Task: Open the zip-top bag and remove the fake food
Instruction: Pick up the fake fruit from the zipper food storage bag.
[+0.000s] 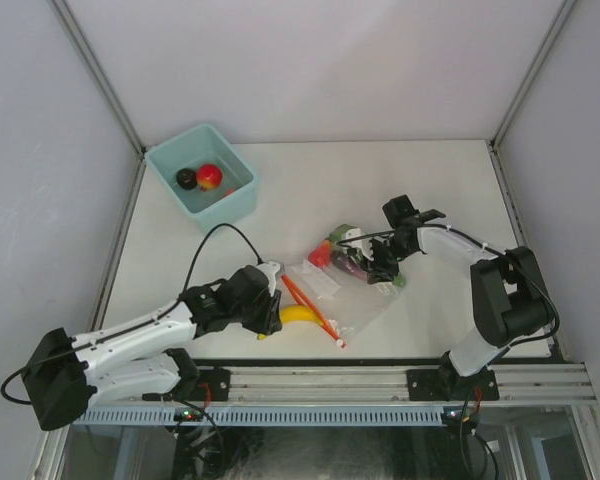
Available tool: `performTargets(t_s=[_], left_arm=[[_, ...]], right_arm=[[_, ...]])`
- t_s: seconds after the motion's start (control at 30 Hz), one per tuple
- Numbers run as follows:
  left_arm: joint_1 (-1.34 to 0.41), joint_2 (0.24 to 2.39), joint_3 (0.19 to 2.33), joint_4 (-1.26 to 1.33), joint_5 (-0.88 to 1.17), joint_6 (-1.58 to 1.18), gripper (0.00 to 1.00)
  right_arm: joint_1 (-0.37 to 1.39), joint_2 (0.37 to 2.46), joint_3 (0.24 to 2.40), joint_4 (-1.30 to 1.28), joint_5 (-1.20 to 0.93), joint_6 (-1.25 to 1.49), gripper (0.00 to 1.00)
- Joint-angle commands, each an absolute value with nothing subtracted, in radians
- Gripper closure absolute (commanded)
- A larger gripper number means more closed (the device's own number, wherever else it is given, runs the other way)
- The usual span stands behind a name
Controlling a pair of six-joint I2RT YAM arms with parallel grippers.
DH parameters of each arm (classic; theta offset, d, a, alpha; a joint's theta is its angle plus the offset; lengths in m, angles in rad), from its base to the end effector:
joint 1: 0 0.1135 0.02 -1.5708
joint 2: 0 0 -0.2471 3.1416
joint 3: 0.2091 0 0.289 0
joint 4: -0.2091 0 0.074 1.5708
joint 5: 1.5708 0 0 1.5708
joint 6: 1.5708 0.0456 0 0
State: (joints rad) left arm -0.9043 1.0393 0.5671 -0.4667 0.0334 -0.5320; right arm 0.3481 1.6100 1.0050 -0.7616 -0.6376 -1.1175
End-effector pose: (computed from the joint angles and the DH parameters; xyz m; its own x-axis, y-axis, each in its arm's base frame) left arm 0.1499 -0.1931 0.1549 -0.8346 0.2410 -0.4954 0.4345 0.8408 -0.3228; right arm 0.2904 0.1342 0.1406 -0.0547 -0.7883 -0.6128 -0.9973 0.0125 0.0730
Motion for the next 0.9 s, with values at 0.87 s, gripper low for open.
performTargets(t_s=[0.87], left_arm=[[-0.665,0.751,0.819,-0.728,-0.116,-0.490,1.00]], right_arm=[[0.339,1.540,1.036,-0.761,-0.713,-1.103,0.68]])
